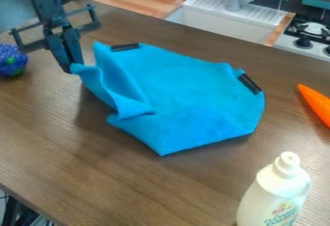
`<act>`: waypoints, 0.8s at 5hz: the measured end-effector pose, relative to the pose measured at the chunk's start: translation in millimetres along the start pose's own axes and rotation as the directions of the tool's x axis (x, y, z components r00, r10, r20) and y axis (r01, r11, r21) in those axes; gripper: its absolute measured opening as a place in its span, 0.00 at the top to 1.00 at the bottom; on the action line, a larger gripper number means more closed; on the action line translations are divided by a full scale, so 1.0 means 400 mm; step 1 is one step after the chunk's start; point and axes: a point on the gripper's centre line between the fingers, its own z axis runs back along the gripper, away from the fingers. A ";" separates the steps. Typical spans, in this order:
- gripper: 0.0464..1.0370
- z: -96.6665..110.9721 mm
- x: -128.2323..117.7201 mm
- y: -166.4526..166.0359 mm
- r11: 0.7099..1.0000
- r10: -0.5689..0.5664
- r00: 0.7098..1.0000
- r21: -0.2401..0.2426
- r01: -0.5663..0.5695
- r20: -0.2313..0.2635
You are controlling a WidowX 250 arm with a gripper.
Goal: Unfold the cloth from top right to bottom left
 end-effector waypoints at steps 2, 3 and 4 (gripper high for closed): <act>0.98 0.021 0.027 0.043 0.996 -0.029 0.999 0.083 0.030 -0.023; 0.95 0.009 0.039 0.064 0.987 -0.014 1.000 0.158 0.016 -0.014; 0.78 -0.018 0.050 0.069 0.972 0.010 0.999 0.236 -0.001 -0.038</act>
